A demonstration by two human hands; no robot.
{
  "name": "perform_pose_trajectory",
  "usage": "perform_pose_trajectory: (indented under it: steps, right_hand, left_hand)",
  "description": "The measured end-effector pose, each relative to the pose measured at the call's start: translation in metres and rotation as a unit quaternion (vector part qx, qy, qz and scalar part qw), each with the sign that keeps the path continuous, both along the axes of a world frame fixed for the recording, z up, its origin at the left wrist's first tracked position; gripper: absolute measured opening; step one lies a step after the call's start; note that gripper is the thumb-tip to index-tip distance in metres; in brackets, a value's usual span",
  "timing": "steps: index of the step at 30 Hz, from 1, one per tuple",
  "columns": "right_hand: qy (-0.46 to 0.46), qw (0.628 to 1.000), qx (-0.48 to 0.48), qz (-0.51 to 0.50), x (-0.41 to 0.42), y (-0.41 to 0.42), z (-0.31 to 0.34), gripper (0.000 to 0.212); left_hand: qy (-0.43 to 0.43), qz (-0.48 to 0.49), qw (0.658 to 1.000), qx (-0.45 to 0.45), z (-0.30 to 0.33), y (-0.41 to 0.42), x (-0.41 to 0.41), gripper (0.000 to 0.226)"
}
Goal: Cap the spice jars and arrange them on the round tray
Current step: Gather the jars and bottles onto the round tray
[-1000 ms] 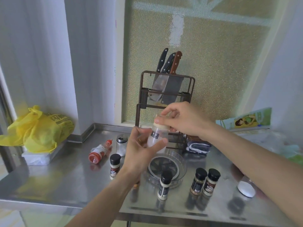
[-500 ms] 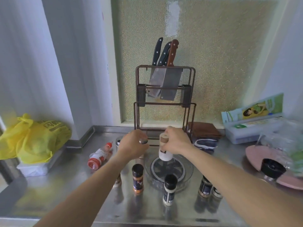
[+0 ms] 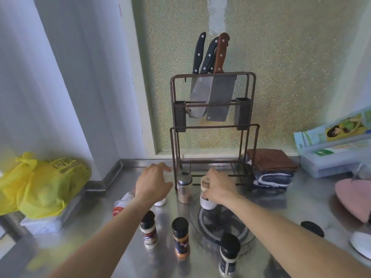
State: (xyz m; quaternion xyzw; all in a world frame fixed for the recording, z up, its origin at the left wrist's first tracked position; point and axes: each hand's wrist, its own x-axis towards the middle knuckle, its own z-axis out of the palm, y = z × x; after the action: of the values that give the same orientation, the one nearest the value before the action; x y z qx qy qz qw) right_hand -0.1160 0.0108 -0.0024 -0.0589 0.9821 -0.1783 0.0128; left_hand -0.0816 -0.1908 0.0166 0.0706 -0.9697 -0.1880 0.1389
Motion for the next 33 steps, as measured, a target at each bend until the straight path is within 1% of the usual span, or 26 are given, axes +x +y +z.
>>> perform_pose_trajectory:
  steps: [3, 4, 7, 8, 10, 12, 15, 17, 19, 21, 24, 27, 30, 33]
  right_hand:
    - [-0.022, 1.000, 0.020, 0.006, -0.004, 0.001, 0.005, 0.057]
    - [-0.014, 0.999, 0.028, 0.009, -0.004, 0.000, 0.008, 0.060]
    - [0.083, 0.995, 0.040, 0.034, -0.006, -0.012, 0.023, 0.072]
    - [0.106, 0.992, 0.038, 0.050, -0.007, -0.019, 0.026, 0.072]
    - [0.120, 0.989, 0.045, 0.077, -0.008, -0.035, 0.032, 0.066]
    - [0.113, 0.986, 0.080, 0.089, -0.009, -0.049, 0.034, 0.061]
    - [0.095, 0.981, 0.139, 0.095, -0.015, -0.063, 0.025, 0.059]
    - [0.088, 0.980, 0.156, 0.088, -0.019, -0.069, 0.015, 0.052]
    - [0.085, 0.980, 0.160, 0.076, -0.021, -0.075, 0.006, 0.053]
    - [0.080, 0.984, 0.146, 0.066, -0.021, -0.078, 0.001, 0.055]
    - [0.106, 0.983, 0.123, 0.080, -0.016, -0.081, 0.005, 0.049]
    - [0.131, 0.987, 0.055, 0.079, -0.005, -0.077, 0.019, 0.052]
    - [0.154, 0.986, -0.023, 0.063, 0.005, -0.064, 0.047, 0.055]
    - [0.173, 0.981, -0.076, 0.039, 0.018, -0.042, 0.081, 0.060]
  left_hand:
    - [-0.008, 0.009, 1.000, -0.006, -0.005, -0.011, -0.008, 0.049]
    - [-0.011, 0.012, 1.000, -0.005, -0.006, -0.015, -0.010, 0.052]
    - [-0.035, 0.017, 0.999, 0.006, -0.006, -0.026, -0.019, 0.063]
    - [-0.052, 0.016, 0.999, 0.005, -0.006, -0.029, -0.022, 0.069]
    - [-0.086, 0.015, 0.996, 0.009, -0.007, -0.033, -0.026, 0.076]
    - [-0.101, 0.015, 0.995, 0.020, -0.010, -0.035, -0.027, 0.075]
    - [-0.094, 0.016, 0.995, 0.015, -0.015, -0.036, -0.026, 0.064]
    - [-0.083, 0.020, 0.996, 0.019, -0.017, -0.038, -0.025, 0.061]
    - [-0.080, 0.023, 0.996, 0.018, -0.018, -0.040, -0.024, 0.062]
    - [-0.087, 0.016, 0.996, 0.017, -0.020, -0.041, -0.021, 0.064]
    - [-0.073, 0.016, 0.997, 0.019, -0.020, -0.042, -0.013, 0.061]
    - [-0.038, 0.030, 0.998, 0.045, -0.006, -0.042, -0.002, 0.059]
    - [0.011, 0.014, 0.997, 0.073, 0.016, -0.038, 0.009, 0.058]
    - [0.046, -0.015, 0.996, 0.072, 0.043, -0.026, 0.018, 0.059]
